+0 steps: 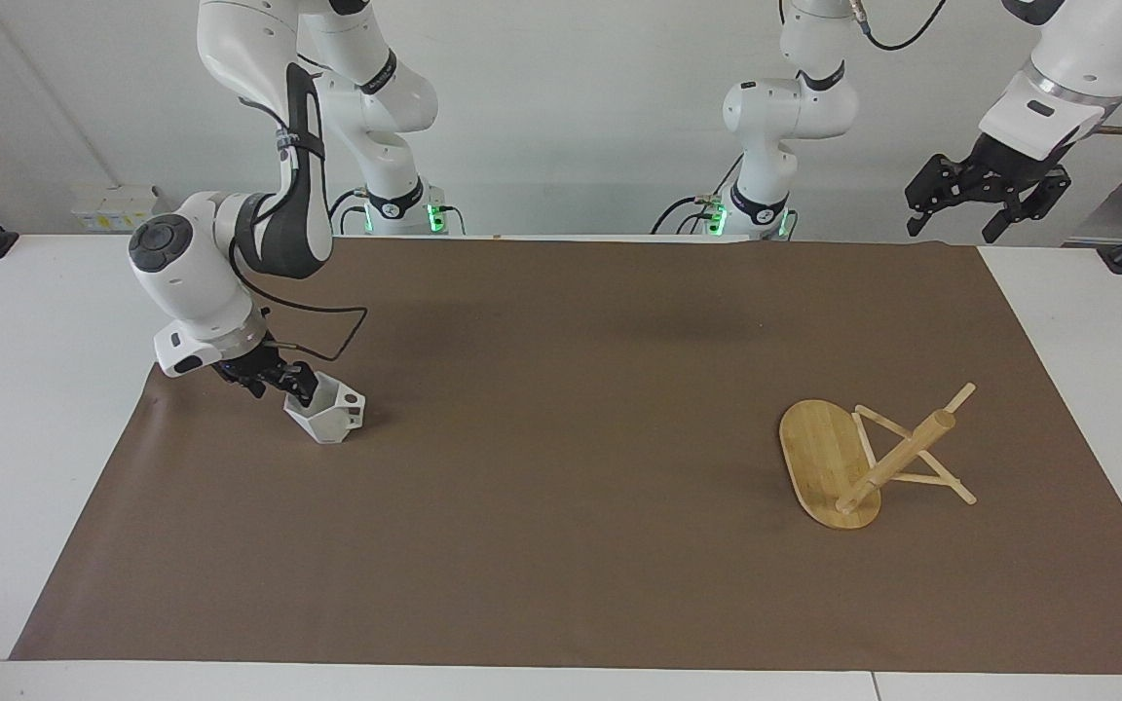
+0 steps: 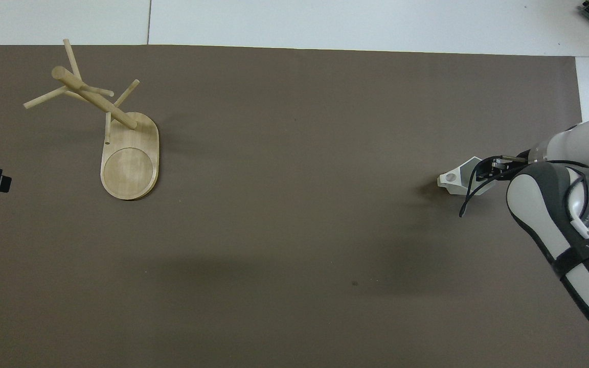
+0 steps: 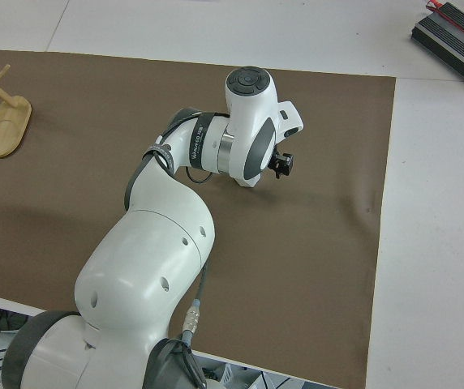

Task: Hang cup on rack
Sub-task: 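Move the right gripper toward the white hexagonal cup, then close the right gripper on the white cup's base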

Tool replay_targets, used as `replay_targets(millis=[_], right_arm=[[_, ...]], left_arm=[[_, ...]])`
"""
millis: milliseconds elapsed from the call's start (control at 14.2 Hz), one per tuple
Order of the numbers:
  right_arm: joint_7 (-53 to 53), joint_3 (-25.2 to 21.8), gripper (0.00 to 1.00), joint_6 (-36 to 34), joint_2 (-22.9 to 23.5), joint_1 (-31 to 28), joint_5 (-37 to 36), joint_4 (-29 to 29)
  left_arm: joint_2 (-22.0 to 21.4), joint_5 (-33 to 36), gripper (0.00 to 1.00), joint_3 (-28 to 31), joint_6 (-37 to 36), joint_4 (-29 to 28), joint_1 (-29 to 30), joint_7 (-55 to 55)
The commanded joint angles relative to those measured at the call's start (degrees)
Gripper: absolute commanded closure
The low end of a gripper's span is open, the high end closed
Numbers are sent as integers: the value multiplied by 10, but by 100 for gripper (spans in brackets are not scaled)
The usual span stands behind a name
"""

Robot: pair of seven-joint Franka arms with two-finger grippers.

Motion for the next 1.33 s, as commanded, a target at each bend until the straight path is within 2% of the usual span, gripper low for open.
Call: replay_targets(millis=[0, 70, 351, 702, 983, 1264], right_arm=[[16, 3, 49, 0, -9, 1, 0, -8], [17, 5, 61, -8, -9, 1, 0, -4], [17, 5, 98, -31, -12, 1, 0, 17], [16, 6, 100, -46, -16, 1, 0, 30], [11, 8, 100, -78, -40, 1, 1, 34], [4, 36, 100, -123, -43, 1, 4, 85]], left_arm=[[-14, 1, 0, -1, -1, -15, 3, 4], [-14, 1, 0, -1, -2, -15, 4, 5], [-14, 1, 0, -1, -2, -15, 3, 4], [-14, 0, 0, -1, -2, -14, 4, 5], [-14, 1, 0, -1, -1, -15, 3, 4], [-14, 1, 0, -1, -2, -15, 3, 4]])
